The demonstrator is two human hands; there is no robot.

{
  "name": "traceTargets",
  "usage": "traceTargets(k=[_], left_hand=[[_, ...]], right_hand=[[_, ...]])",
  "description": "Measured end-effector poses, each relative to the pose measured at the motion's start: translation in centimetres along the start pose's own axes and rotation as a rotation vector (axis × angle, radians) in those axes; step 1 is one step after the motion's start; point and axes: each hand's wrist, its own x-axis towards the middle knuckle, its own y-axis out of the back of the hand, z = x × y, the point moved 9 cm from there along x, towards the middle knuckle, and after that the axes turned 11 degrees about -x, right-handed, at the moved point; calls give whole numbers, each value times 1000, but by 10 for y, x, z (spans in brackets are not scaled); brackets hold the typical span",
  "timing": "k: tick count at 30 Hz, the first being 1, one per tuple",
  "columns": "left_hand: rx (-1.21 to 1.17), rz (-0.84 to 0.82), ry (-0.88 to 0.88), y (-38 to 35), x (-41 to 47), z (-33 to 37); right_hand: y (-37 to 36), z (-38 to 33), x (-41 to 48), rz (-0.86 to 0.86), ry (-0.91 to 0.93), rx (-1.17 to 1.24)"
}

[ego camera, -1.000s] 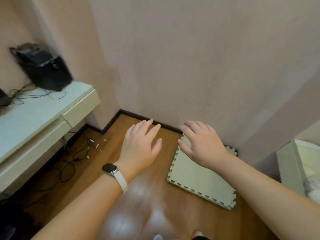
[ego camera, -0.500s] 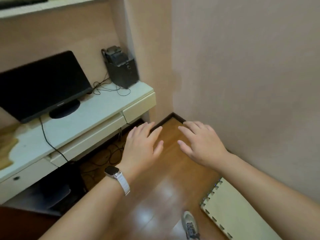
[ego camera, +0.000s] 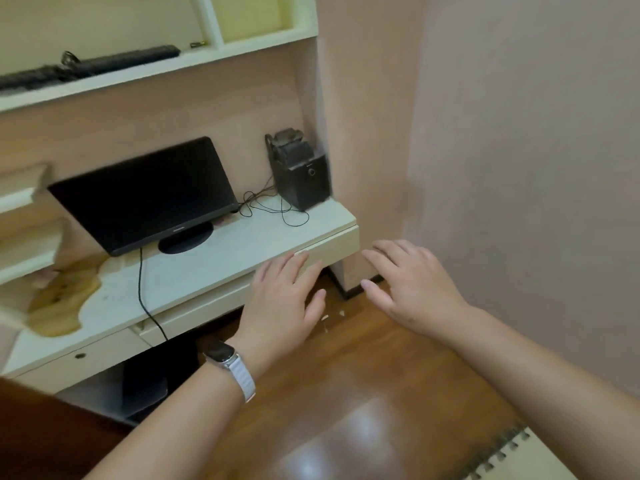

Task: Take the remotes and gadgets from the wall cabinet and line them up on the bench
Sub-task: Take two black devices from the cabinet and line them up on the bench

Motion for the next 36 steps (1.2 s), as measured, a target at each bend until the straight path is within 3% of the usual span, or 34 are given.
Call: traceTargets(k=[8,25,36], left_hand=[[-16,70,61,12,59,-60],[-57,190,-25,28,235,-247],[-91,287,-71,39,333,-283]], right_hand=[[-21,-6,85,28,59,-6],[-46,-40,325,112,39,-175],[-50,-11,425,202,55,-173]])
